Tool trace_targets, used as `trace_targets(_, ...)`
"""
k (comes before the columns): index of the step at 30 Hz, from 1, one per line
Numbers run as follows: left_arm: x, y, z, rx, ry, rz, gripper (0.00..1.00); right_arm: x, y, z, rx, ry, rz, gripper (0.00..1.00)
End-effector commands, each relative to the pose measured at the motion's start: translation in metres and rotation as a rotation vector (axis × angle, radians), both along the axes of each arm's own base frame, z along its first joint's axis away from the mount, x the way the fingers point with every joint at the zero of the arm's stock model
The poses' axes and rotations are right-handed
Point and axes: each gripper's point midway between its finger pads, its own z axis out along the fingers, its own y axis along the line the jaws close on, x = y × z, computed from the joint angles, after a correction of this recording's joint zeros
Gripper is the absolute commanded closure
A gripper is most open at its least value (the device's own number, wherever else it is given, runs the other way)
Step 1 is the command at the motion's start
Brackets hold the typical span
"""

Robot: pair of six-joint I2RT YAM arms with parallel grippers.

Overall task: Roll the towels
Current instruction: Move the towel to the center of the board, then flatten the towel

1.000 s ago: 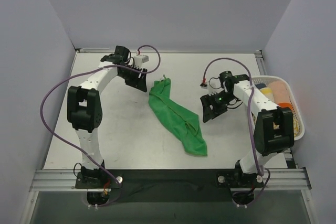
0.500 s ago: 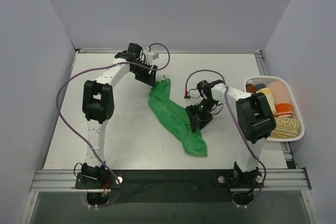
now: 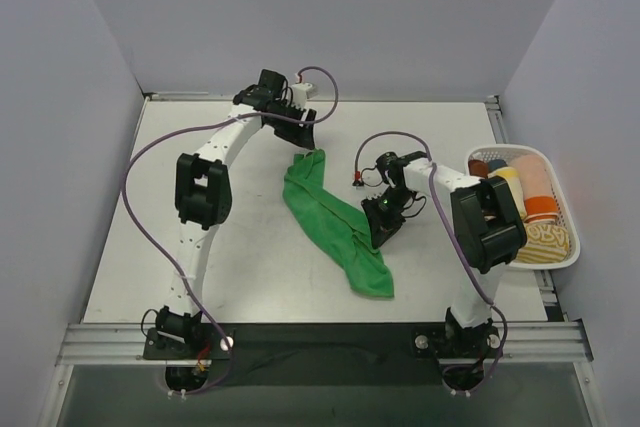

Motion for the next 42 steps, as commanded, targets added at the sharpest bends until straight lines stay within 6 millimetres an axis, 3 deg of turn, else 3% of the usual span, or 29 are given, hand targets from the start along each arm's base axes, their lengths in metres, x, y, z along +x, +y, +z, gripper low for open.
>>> trace_targets(1, 0.010, -0.019, -0.003, -0.013, -0.023, 0.011, 0.25, -0.005, -0.003, 0.016, 0.004, -0.012, 0.004, 1.00)
trace_targets(6, 0.022, -0.021, -0.015, 0.054, -0.047, 0.079, 0.25, -0.009, -0.005, 0.020, 0.005, -0.028, 0.012, 1.00)
trace_targets(8, 0.026, -0.020, -0.022, 0.068, -0.044, 0.109, 0.29, -0.011, -0.006, 0.020, 0.004, -0.027, 0.014, 1.00)
trace_targets(10, 0.033, -0.018, -0.023, 0.070, -0.048, 0.136, 0.36, -0.013, -0.008, 0.021, 0.004, -0.032, 0.016, 1.00)
trace_targets(11, 0.035, -0.017, -0.021, 0.063, -0.051, 0.145, 0.47, -0.014, -0.010, 0.021, -0.002, -0.034, 0.018, 1.00)
trace_targets(16, 0.050, -0.007, 0.012, -0.030, -0.066, 0.211, 0.78, -0.007, -0.021, 0.025, -0.035, -0.075, 0.038, 1.00)
trace_targets(18, 0.054, 0.006, 0.037, -0.069, -0.087, 0.230, 0.89, 0.006, -0.030, 0.035, -0.047, -0.107, 0.022, 1.00)
trace_targets(20, 0.056, 0.023, 0.049, -0.096, -0.075, 0.256, 0.97, 0.018, -0.037, 0.044, -0.051, -0.138, 0.015, 1.00)
trace_targets(23, 0.054, 0.049, 0.074, -0.116, -0.087, 0.297, 1.00, 0.041, -0.054, 0.065, -0.068, -0.200, -0.003, 1.00)
trace_targets(24, 0.057, 0.068, 0.079, -0.117, -0.090, 0.333, 1.00, 0.048, -0.058, 0.072, -0.069, -0.221, -0.012, 1.00)
trace_targets(25, 0.055, 0.079, 0.096, -0.127, -0.109, 0.353, 1.00, 0.055, -0.066, 0.077, -0.070, -0.235, -0.030, 1.00)
trace_targets(26, 0.051, 0.091, 0.090, -0.118, -0.084, 0.376, 1.00, 0.067, -0.069, 0.089, -0.067, -0.281, -0.025, 1.00)
trace_targets(27, 0.050, 0.111, 0.106, -0.126, -0.103, 0.414, 1.00, 0.069, -0.073, 0.092, -0.076, -0.287, -0.021, 1.00)
trace_targets(28, 0.048, 0.123, 0.108, -0.125, -0.095, 0.439, 1.00, 0.072, -0.078, 0.095, -0.084, -0.298, -0.019, 1.00)
trace_targets(29, 0.041, 0.134, 0.094, -0.105, -0.057, 0.464, 1.00, 0.073, -0.080, 0.099, -0.088, -0.314, 0.009, 1.00)
trace_targets(31, 0.031, 0.160, 0.101, -0.090, -0.060, 0.505, 1.00, 0.072, -0.083, 0.099, -0.101, -0.312, 0.035, 1.00)
trace_targets(34, 0.009, 0.190, 0.087, -0.038, -0.024, 0.556, 1.00, 0.066, -0.090, 0.092, -0.131, -0.274, 0.090, 1.00)
trace_targets(35, 0.004, 0.197, 0.083, -0.031, -0.013, 0.568, 1.00, 0.061, -0.092, 0.091, -0.144, -0.251, 0.107, 1.00)
trace_targets(36, -0.008, 0.197, 0.067, -0.018, 0.033, 0.569, 1.00, 0.061, -0.094, 0.087, -0.152, -0.233, 0.114, 1.00)
trace_targets(38, -0.021, 0.214, 0.064, -0.027, 0.059, 0.598, 1.00, 0.058, -0.092, 0.085, -0.140, -0.212, 0.121, 1.00)
trace_targets(40, -0.042, 0.213, 0.049, -0.020, 0.111, 0.590, 1.00, 0.056, -0.086, 0.084, -0.129, -0.204, 0.141, 1.00)
trace_targets(42, -0.056, 0.212, 0.048, -0.019, 0.119, 0.587, 1.00, 0.048, -0.075, 0.080, -0.117, -0.171, 0.183, 0.97)
